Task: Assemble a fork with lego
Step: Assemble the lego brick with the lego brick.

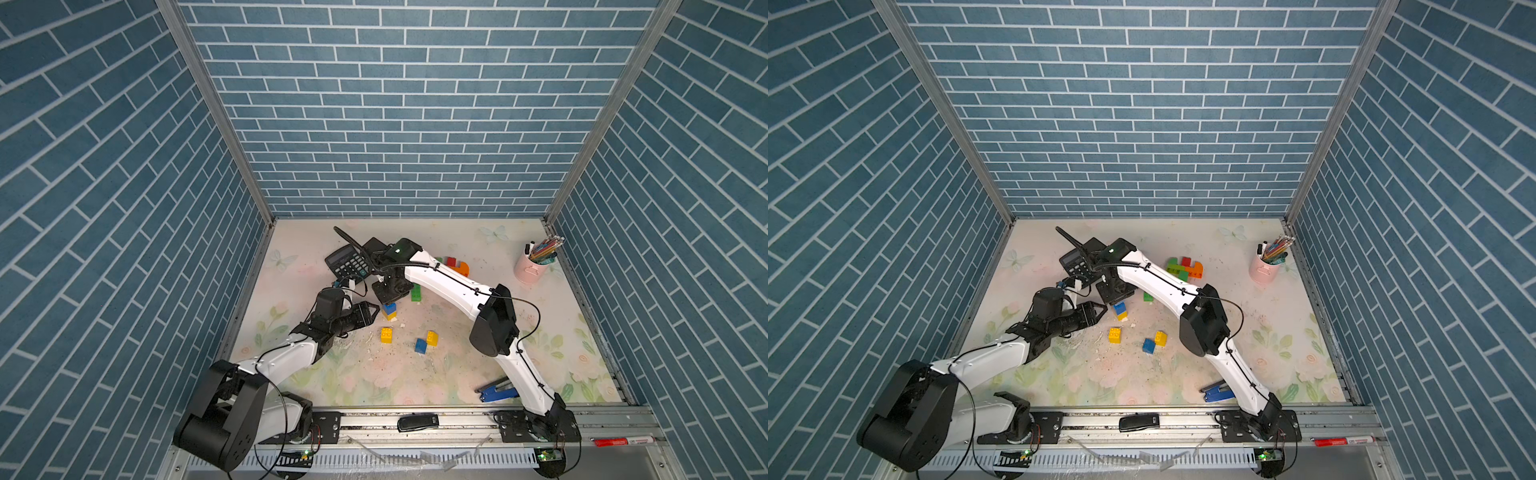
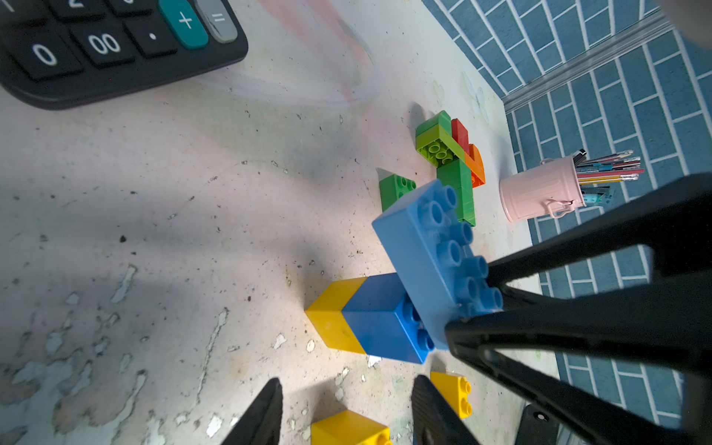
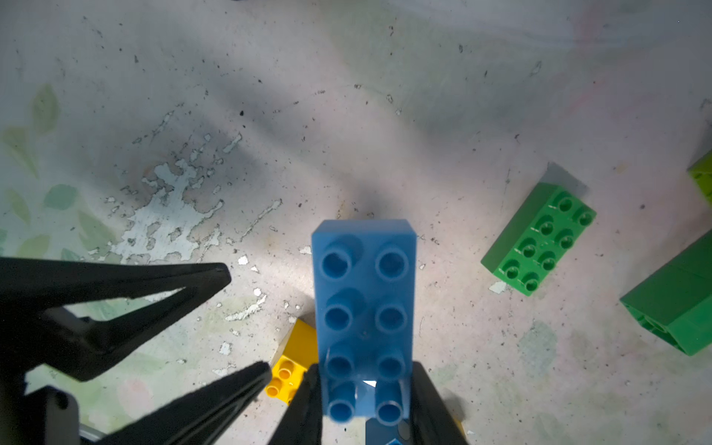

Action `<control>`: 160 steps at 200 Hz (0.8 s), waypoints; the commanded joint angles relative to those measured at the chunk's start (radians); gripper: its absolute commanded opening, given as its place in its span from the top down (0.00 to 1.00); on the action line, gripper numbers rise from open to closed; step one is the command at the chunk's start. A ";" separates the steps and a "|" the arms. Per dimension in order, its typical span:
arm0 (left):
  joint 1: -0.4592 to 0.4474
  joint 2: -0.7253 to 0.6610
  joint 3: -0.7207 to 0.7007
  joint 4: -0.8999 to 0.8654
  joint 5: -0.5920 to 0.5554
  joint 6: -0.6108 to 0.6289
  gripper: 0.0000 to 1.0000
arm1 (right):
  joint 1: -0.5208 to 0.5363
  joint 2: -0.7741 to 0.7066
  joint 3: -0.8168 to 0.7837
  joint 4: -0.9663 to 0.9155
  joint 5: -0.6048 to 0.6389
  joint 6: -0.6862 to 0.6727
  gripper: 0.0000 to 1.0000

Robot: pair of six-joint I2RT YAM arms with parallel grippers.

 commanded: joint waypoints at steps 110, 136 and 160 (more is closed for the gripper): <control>0.005 0.040 -0.009 0.031 0.027 -0.003 0.45 | -0.002 0.058 0.028 -0.093 -0.074 0.095 1.00; 0.006 0.038 -0.009 0.025 0.026 -0.003 0.45 | 0.000 0.078 0.058 -0.134 -0.016 0.092 1.00; 0.005 0.042 -0.009 0.026 0.027 -0.002 0.46 | 0.003 0.079 0.067 -0.161 0.044 0.084 1.00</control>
